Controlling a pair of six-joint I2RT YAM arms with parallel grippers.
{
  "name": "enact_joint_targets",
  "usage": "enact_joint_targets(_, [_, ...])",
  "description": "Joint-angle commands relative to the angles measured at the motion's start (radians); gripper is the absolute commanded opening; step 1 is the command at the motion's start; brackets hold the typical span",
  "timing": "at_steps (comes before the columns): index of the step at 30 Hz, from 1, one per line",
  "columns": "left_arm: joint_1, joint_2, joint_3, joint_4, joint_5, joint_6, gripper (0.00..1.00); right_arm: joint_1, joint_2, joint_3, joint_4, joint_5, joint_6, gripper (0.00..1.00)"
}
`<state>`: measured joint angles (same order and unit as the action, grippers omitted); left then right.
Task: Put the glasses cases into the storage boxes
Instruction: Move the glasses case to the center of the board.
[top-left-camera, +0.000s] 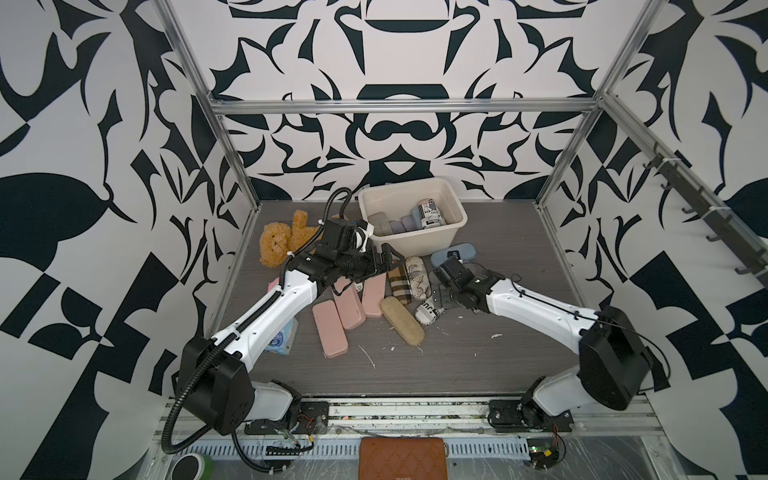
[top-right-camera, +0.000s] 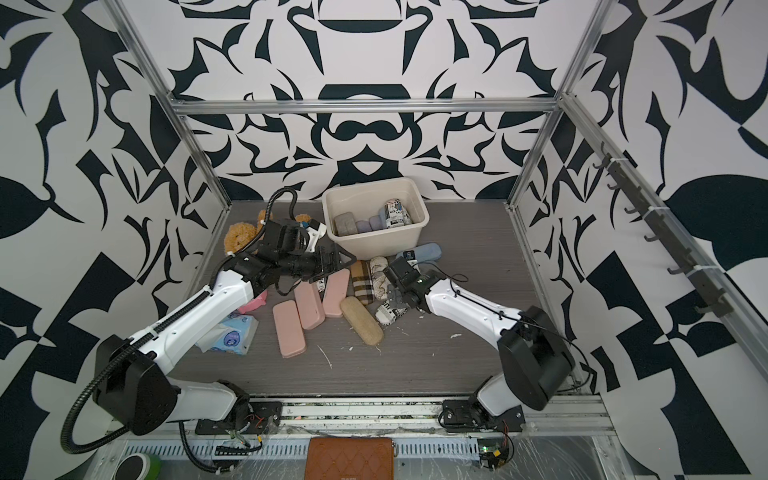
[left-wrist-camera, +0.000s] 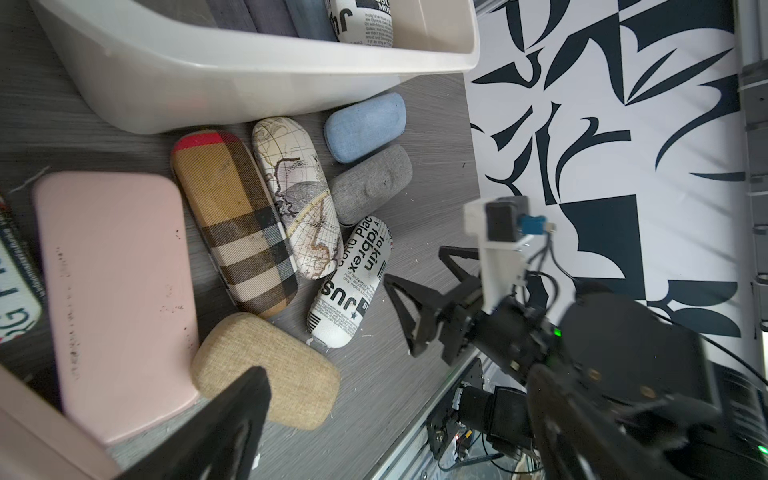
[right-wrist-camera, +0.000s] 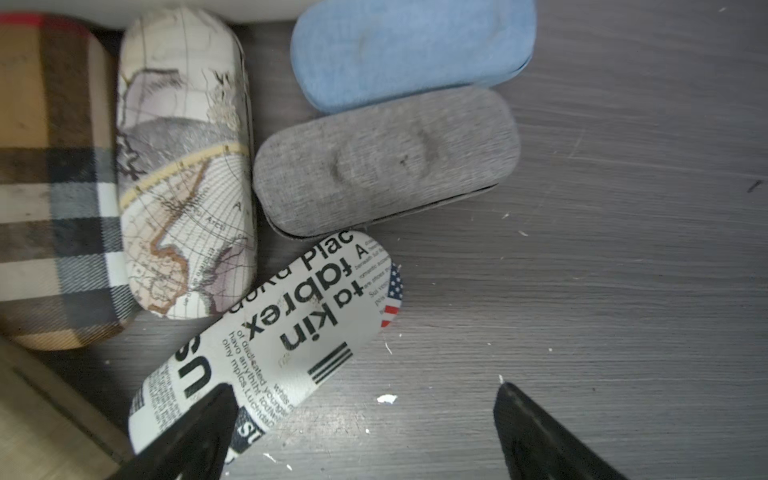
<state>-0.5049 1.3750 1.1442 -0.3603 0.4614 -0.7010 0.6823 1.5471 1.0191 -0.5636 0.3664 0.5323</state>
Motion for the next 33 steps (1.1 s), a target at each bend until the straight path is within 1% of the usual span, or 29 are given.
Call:
enact_joint_targets(1, [0.0, -0.014, 0.019, -0.041, 0.022, 0.016, 0.99, 0.004, 0.046, 0.068, 0.024, -0.003, 0.02, 1.0])
enact_joint_targets(3, [0.0, -0.023, 0.016, -0.037, 0.02, 0.017, 0.99, 0.003, 0.068, 0.058, 0.059, -0.006, 0.021, 1.0])
enact_joint_targets(8, [0.001, -0.037, 0.016, -0.04, 0.009, 0.021, 0.99, 0.003, 0.153, 0.063, 0.074, 0.009, 0.018, 1.0])
enact_joint_targets(11, [0.0, -0.042, 0.017, -0.04, 0.008, 0.023, 0.99, 0.003, 0.172, 0.027, 0.093, 0.005, 0.002, 1.0])
enact_joint_targets(14, [0.003, -0.045, 0.017, -0.043, -0.002, 0.024, 0.99, -0.004, 0.167, -0.007, 0.048, 0.034, -0.021, 0.98])
enact_joint_targets(16, [0.002, -0.046, 0.019, -0.042, 0.005, 0.023, 0.99, -0.013, 0.121, -0.056, 0.042, 0.036, -0.022, 0.98])
enact_joint_targets(20, [0.003, -0.039, 0.017, -0.041, 0.011, 0.015, 0.99, -0.035, -0.016, -0.165, 0.043, -0.007, -0.017, 0.97])
enact_joint_targets(23, [0.003, -0.039, 0.018, -0.037, 0.02, 0.012, 0.99, -0.056, -0.086, -0.203, 0.016, -0.013, -0.025, 0.97])
enact_joint_targets(29, [0.003, -0.044, 0.012, -0.031, 0.018, 0.009, 0.99, -0.109, -0.157, -0.224, -0.023, -0.052, -0.047, 1.0])
enact_joint_targets(31, [0.003, -0.047, 0.012, -0.032, 0.016, 0.009, 0.99, -0.11, -0.18, -0.223, -0.039, -0.069, -0.025, 1.0])
enact_joint_targets(33, [0.003, -0.048, 0.008, -0.03, 0.011, 0.008, 0.99, -0.109, -0.199, -0.212, -0.082, -0.07, 0.031, 1.0])
